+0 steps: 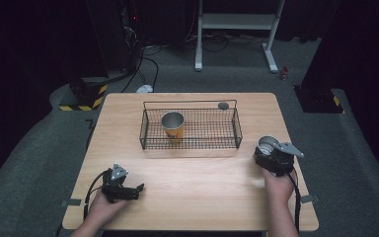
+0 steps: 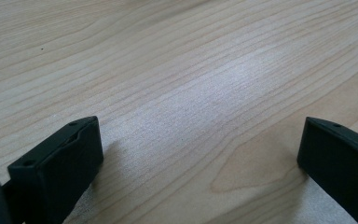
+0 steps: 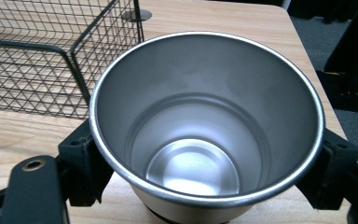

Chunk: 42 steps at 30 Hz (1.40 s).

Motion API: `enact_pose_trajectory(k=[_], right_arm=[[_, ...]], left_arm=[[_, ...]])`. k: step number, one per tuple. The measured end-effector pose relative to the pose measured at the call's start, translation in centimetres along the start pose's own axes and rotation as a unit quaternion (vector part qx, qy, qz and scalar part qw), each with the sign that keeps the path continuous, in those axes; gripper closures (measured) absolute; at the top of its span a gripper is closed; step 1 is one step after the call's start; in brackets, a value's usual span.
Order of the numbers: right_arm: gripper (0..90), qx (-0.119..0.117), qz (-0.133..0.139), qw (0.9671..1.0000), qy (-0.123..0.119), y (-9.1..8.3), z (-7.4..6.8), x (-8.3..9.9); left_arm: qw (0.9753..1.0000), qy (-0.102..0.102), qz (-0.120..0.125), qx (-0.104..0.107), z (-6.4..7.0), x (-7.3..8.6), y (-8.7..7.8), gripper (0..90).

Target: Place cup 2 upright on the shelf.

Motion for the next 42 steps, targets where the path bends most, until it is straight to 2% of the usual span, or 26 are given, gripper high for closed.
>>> enact_pose_trajectory(k=[18,32,42], right_arm=[[18.5,-0.027,0.0,0.9995,-0.015,-1.1,-3.3,0.1],[18.4,-0.066,-0.003,0.9973,-0.033,-0.6,-7.8,-0.2],[18.4,-0.092,0.003,0.9951,-0.036,-0.1,-11.3,-0.9]], left_arm=[[1.0,0.0,0.0,0.0,0.0,0.0,0.0,0.4],[1.0,0.001,0.0,0.001,0.0,0.0,0.0,0.4],[1.0,0.001,0.0,0.0,0.0,0.0,0.0,0.6]])
Point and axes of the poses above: each handheld gripper's, and its own axes: y roughly forward along the jaws, x roughly out of its underside, z roughly to its right, the point moved 10 cm from there along y, roughly forward along the jaws, and after that the axes turned 14 degrees about z, right-handed, at the moved point
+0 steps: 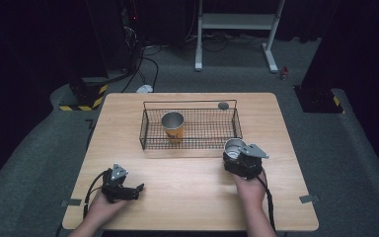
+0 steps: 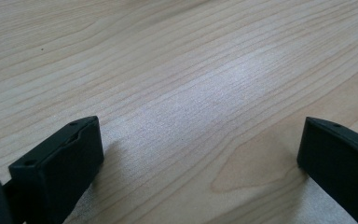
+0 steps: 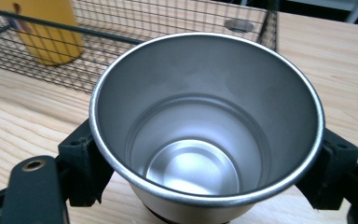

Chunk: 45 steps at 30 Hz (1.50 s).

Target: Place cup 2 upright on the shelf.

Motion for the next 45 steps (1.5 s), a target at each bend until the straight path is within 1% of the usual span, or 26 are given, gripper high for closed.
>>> enact_pose_trajectory(k=[1,8,11,17,23,27,30,34,45], right_arm=[[18.4,-0.003,0.001,1.0,-0.003,0.1,-0.2,-0.1],[18.4,-0.011,0.01,0.9999,-0.001,0.4,-1.3,-1.3],[18.4,-0.015,0.014,0.9998,-0.006,0.4,-1.6,-1.9],[18.4,-0.018,0.019,0.9996,-0.006,0.5,-2.0,-3.0],[18.4,-0.018,0.031,0.9994,-0.001,0.6,-1.9,-4.3],[18.4,-0.019,0.036,0.9992,-0.005,0.7,-1.8,-5.1],[18.4,-0.018,0.038,0.9991,-0.002,0.7,-1.8,-5.7],[18.4,-0.015,0.044,0.9989,-0.005,0.9,-1.8,-6.7],[18.4,-0.018,0.052,0.9985,-0.005,1.8,-1.8,-9.3]], left_arm=[[1.0,-0.001,0.001,0.0,0.0,0.0,0.0,0.6],[1.0,-0.001,0.001,0.0,0.0,0.0,0.0,0.7],[1.0,-0.001,0.001,0.0,0.0,0.0,0.0,0.8],[1.0,-0.001,0.001,0.0,0.0,0.0,0.0,0.8],[1.0,-0.001,0.001,0.0,0.0,0.0,0.0,0.8],[1.0,-0.001,0.001,0.0,0.0,0.0,0.0,0.8],[1.0,-0.001,0.001,0.0,0.0,0.0,0.0,0.8],[1.0,-0.001,0.001,0.0,0.0,0.0,0.0,0.8],[1.0,-0.001,0.001,0.0,0.0,0.0,0.0,0.8]])
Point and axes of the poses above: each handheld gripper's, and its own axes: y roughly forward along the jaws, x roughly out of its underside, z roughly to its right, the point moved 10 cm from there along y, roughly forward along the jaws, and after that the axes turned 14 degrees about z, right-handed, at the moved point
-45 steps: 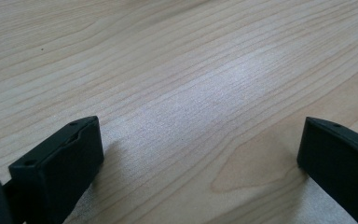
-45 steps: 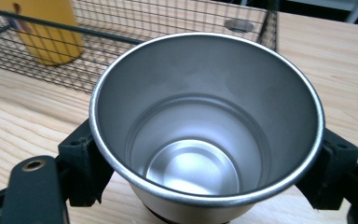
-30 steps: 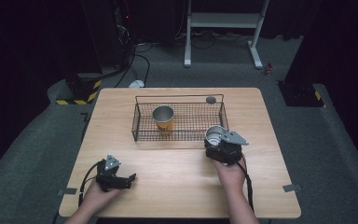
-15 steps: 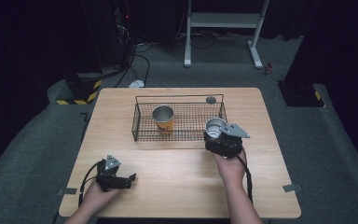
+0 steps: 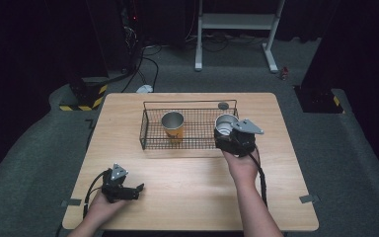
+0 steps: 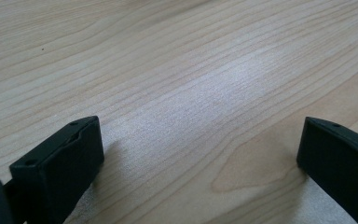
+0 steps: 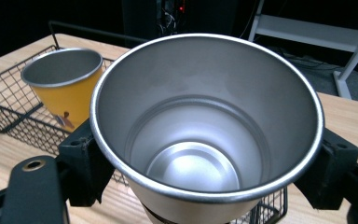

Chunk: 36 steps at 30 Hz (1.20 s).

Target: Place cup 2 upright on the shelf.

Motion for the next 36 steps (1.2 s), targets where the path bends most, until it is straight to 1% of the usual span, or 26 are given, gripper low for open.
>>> enact_pose_trajectory(k=[2,4,6,10,14,15,17,18,21,24,26,32,36], right_arm=[[18.4,0.0,0.002,1.0,-0.001,0.4,0.0,-0.3],[18.4,-0.002,0.002,1.0,0.004,0.7,-0.1,-0.6],[18.4,-0.001,-0.001,1.0,0.001,1.1,-0.1,-0.9],[18.4,0.002,0.002,1.0,0.002,2.0,0.0,-1.5],[18.4,0.007,-0.005,1.0,0.001,2.8,0.2,-1.5],[18.4,0.008,-0.006,1.0,-0.002,3.0,0.3,-1.5],[18.5,0.009,-0.006,0.9999,0.001,3.5,0.4,-1.5],[18.5,0.009,-0.008,0.9999,0.006,3.7,0.4,-1.4],[18.4,0.011,-0.017,0.9998,0.003,4.2,0.4,-1.3],[18.4,0.011,-0.02,0.9997,0.002,5.0,0.1,-1.4],[18.5,0.01,-0.016,0.9998,-0.003,5.6,0.0,-1.5],[18.5,0.013,-0.035,0.9993,-0.009,7.0,-0.3,-1.2],[18.5,0.008,-0.035,0.9994,-0.002,7.8,-0.6,-1.2]], left_arm=[[1.0,0.0,0.0,0.0,0.0,0.0,0.0,0.8],[1.0,0.0,0.0,0.0,0.0,0.0,0.0,0.8],[1.0,0.0,0.0,0.0,0.0,0.0,0.0,0.8],[1.0,-0.002,0.001,0.0,0.0,0.0,0.0,0.8],[1.0,-0.002,0.001,0.0,0.0,0.0,0.0,0.8],[1.0,-0.002,0.001,0.0,0.0,0.0,0.0,0.8],[1.0,-0.002,0.001,0.0,0.0,0.0,0.0,0.8],[1.0,-0.002,0.001,0.0,0.0,0.0,0.0,0.8],[1.0,-0.002,0.001,0.0,0.0,0.0,0.0,0.8],[1.0,-0.002,0.001,0.0,0.0,0.0,0.0,0.8],[1.0,-0.002,0.001,0.0,0.0,0.0,0.0,0.8],[1.0,-0.002,0.001,0.0,0.0,0.0,0.0,0.8],[1.0,-0.002,0.002,0.0,0.0,0.0,0.0,0.8]])
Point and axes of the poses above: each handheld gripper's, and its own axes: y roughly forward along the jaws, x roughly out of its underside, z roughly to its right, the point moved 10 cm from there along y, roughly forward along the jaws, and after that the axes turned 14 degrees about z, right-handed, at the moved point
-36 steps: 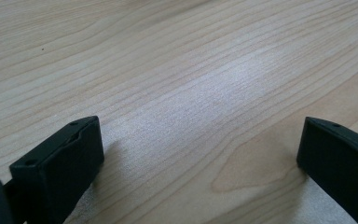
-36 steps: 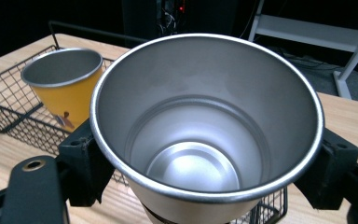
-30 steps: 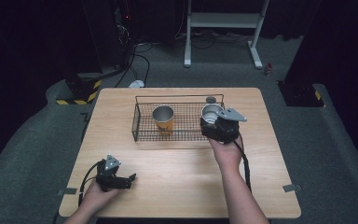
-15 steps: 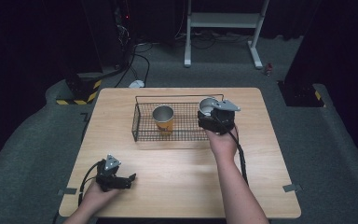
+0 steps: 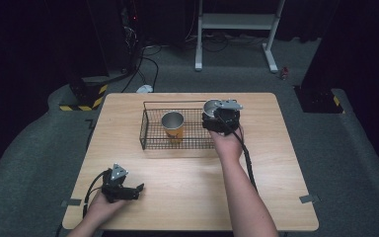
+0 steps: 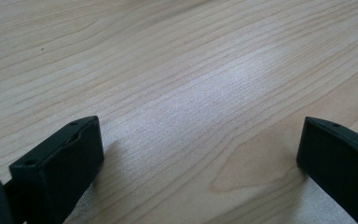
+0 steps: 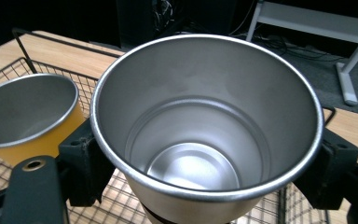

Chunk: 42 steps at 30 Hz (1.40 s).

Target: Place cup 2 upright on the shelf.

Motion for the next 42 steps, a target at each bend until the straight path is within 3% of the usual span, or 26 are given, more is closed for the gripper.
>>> enact_pose_trajectory(k=[10,22,42], right_arm=[[18.5,0.009,-0.026,0.9996,-0.003,1.7,0.1,1.2],[18.5,0.01,-0.057,0.9983,0.011,2.9,-0.2,3.1],[18.5,0.009,-0.117,0.993,0.005,3.9,-0.8,6.2]], left_arm=[[1.0,0.0,0.0,0.0,0.0,0.0,0.0,0.8],[1.0,0.0,-0.001,0.0,0.0,0.0,0.0,0.8],[1.0,0.0,-0.001,0.001,0.0,0.0,0.0,0.9]])
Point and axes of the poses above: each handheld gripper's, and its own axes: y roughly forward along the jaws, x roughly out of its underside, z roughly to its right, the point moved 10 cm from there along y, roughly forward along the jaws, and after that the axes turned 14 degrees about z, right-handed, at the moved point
